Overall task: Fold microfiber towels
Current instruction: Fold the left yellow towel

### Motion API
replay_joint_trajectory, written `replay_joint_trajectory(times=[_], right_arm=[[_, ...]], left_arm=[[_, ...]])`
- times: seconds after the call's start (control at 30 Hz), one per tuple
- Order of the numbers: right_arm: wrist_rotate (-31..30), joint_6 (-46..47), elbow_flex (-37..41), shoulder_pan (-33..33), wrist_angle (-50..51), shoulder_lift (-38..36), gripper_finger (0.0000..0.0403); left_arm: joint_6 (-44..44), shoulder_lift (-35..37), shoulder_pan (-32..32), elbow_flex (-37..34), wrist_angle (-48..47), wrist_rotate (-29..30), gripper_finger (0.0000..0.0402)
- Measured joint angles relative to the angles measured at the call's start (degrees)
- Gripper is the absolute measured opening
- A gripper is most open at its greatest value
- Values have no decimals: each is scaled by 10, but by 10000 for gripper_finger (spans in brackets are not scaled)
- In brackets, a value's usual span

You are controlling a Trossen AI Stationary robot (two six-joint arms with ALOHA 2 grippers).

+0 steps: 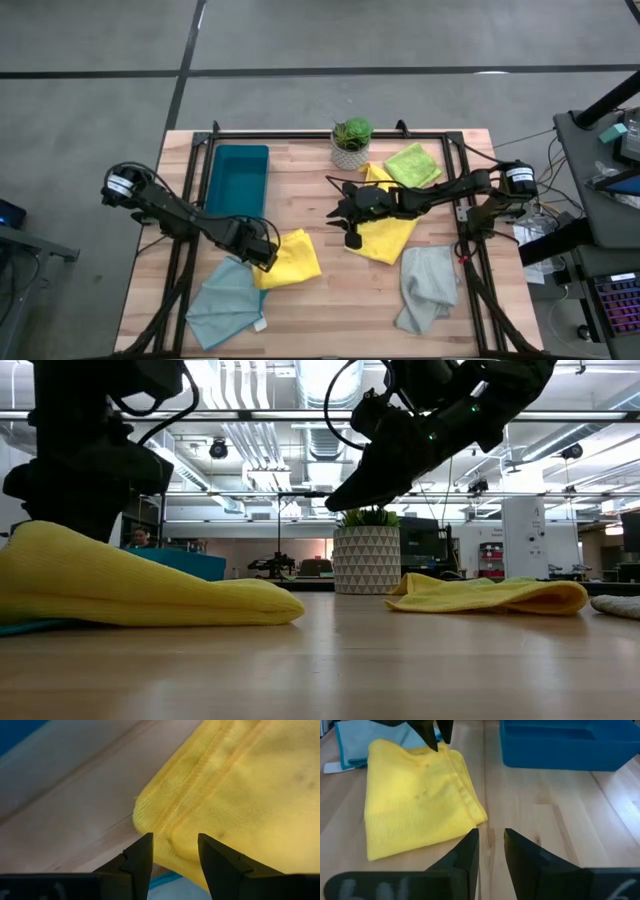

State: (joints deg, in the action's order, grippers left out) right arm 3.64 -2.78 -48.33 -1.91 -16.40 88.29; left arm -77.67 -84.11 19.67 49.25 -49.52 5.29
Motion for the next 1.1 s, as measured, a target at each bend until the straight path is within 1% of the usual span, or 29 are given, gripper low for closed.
replay_joint_trajectory(times=[0.33,0.47,0.6,0.67,0.77,1.0,1.1], right_arm=[[0,2,2,0,-1,0,82],[0,2,4,0,0,0,82],[0,5,6,0,-1,0,82],[0,7,7,0,-1,0,82],[0,8,7,0,-1,0,82],[0,14,8,0,-1,0,82],[0,14,8,0,-1,0,82]], left_arm=[[1,-15,-2,-1,1,9,141],[6,-32,-2,-1,22,9,141],[20,-40,-2,-1,30,-3,137],[20,-41,-2,-2,30,-5,127],[22,-41,-2,-2,30,-5,100],[35,-40,-1,-2,30,-8,15],[37,-40,-1,-2,28,-8,5]])
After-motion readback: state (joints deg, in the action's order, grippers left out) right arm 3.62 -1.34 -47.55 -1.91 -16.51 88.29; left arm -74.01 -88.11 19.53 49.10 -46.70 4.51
